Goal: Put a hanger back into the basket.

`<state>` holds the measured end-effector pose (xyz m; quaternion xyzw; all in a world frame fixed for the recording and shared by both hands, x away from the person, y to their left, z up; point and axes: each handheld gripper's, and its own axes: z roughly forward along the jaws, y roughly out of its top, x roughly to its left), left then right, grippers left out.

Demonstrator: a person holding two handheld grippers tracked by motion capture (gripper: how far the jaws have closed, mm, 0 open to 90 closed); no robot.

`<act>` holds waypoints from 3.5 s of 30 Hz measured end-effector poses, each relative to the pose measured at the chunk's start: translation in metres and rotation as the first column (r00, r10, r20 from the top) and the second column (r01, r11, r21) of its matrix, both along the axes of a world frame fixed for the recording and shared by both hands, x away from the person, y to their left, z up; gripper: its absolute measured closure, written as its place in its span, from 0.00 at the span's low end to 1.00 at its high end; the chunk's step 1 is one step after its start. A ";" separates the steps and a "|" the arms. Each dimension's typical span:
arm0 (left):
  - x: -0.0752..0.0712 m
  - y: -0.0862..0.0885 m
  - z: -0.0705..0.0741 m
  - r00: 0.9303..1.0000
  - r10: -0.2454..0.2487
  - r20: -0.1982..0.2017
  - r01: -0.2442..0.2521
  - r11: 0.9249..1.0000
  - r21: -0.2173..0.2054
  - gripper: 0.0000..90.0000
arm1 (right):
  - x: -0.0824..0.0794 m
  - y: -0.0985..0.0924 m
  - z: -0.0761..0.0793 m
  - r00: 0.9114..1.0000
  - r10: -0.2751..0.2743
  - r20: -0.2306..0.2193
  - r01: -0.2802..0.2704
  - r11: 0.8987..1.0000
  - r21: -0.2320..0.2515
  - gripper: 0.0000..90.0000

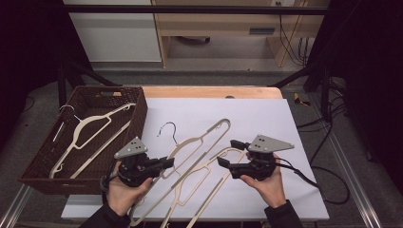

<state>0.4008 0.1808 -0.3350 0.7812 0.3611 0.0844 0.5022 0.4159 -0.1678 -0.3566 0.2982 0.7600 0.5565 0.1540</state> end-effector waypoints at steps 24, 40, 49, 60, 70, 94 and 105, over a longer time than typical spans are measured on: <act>0.039 0.086 0.079 0.983 0.032 0.178 -0.051 0.994 0.099 0.96 | -0.005 -0.051 -0.021 0.992 -0.127 0.017 0.127 0.992 -0.019 0.06; 0.064 0.163 0.090 0.964 0.159 0.214 -0.186 0.976 0.112 0.96 | -0.004 -0.058 -0.020 0.988 -0.150 0.022 0.151 0.988 -0.026 0.05; 0.076 0.206 0.078 0.957 0.230 0.176 -0.248 0.965 0.088 0.96 | -0.003 -0.059 -0.021 0.988 -0.155 0.017 0.156 0.987 -0.028 0.04; 0.083 0.239 0.053 0.953 0.271 0.133 -0.288 0.948 0.131 0.96 | 0.000 -0.057 -0.023 0.988 -0.156 0.013 0.156 0.987 -0.039 0.04; 0.091 0.250 0.048 0.948 0.298 0.114 -0.312 0.940 0.139 0.96 | 0.000 -0.056 -0.024 0.988 -0.153 0.006 0.153 0.987 -0.041 0.04; 0.088 0.260 0.009 0.975 0.222 0.005 -0.219 0.961 0.169 0.96 | 0.000 -0.055 -0.025 0.989 -0.149 0.004 0.150 0.987 -0.053 0.04; 0.111 0.236 -0.027 0.960 0.267 -0.081 -0.228 0.918 0.323 0.94 | -0.001 -0.056 -0.024 0.988 -0.152 0.003 0.152 0.987 -0.048 0.04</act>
